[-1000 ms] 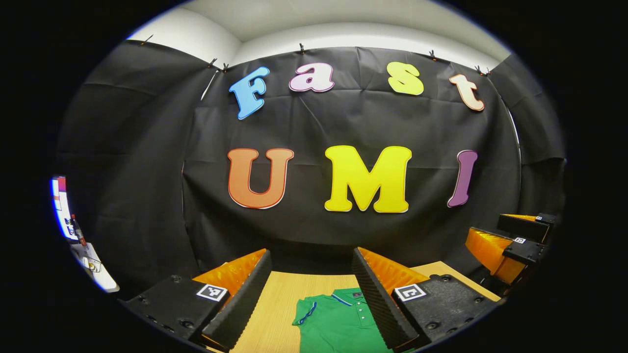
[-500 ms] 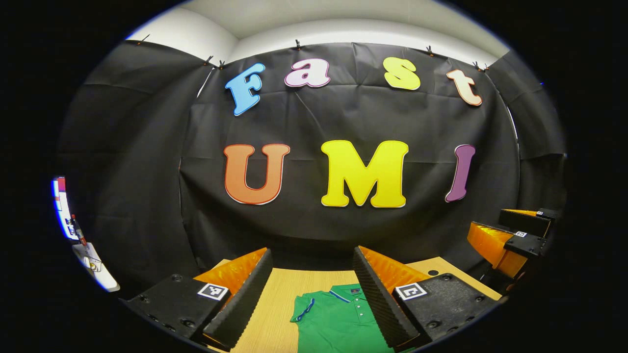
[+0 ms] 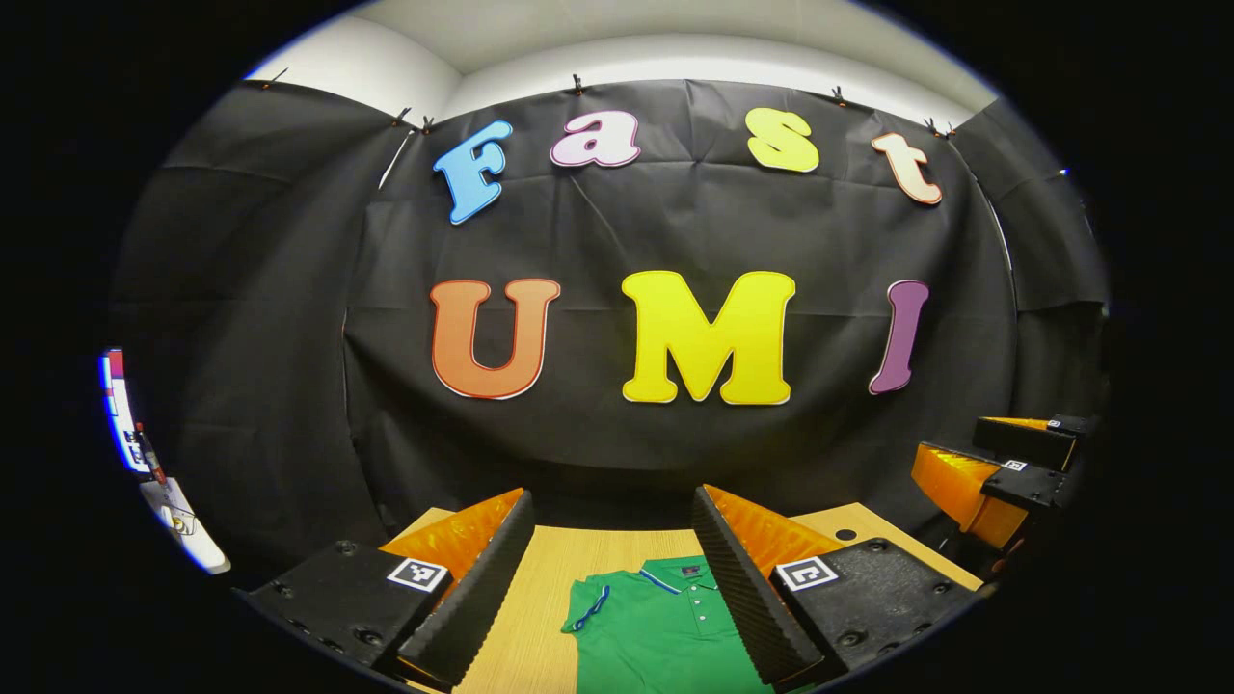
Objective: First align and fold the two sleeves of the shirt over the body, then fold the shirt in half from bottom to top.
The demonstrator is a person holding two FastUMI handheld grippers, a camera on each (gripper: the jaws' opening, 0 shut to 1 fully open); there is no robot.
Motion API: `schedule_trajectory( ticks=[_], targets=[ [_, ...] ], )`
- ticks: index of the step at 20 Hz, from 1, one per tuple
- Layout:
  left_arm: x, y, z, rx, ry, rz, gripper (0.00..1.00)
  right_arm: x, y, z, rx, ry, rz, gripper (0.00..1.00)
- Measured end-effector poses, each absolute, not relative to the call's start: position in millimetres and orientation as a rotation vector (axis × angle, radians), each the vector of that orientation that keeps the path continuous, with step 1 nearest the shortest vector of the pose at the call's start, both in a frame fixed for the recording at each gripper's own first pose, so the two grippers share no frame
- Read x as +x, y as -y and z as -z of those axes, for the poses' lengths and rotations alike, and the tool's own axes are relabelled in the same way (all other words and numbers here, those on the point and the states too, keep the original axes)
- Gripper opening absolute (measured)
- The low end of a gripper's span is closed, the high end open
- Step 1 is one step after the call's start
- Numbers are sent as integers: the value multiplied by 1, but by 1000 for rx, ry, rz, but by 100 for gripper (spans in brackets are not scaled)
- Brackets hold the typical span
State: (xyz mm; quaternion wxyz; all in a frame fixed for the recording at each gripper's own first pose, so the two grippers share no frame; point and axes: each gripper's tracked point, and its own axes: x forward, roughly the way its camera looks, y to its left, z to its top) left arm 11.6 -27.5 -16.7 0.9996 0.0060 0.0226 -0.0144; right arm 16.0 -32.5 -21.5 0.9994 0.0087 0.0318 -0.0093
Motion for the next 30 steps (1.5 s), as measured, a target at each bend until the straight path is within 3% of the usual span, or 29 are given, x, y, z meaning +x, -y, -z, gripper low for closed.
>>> schedule_trajectory(
  ticks=[7,17,26,30],
  targets=[
    [28,29,21,16,-51,14,100,40,51,80,8,-208,10,96],
    [55,26,35,5,-102,-53,100,119,80,252,-12,-522,-50,95],
    [73,7,49,28,-148,-140,100,182,109,382,-17,-734,-18,96],
    [78,8,57,26,-179,-148,100,191,118,423,3,-821,-7,90]
  ],
)
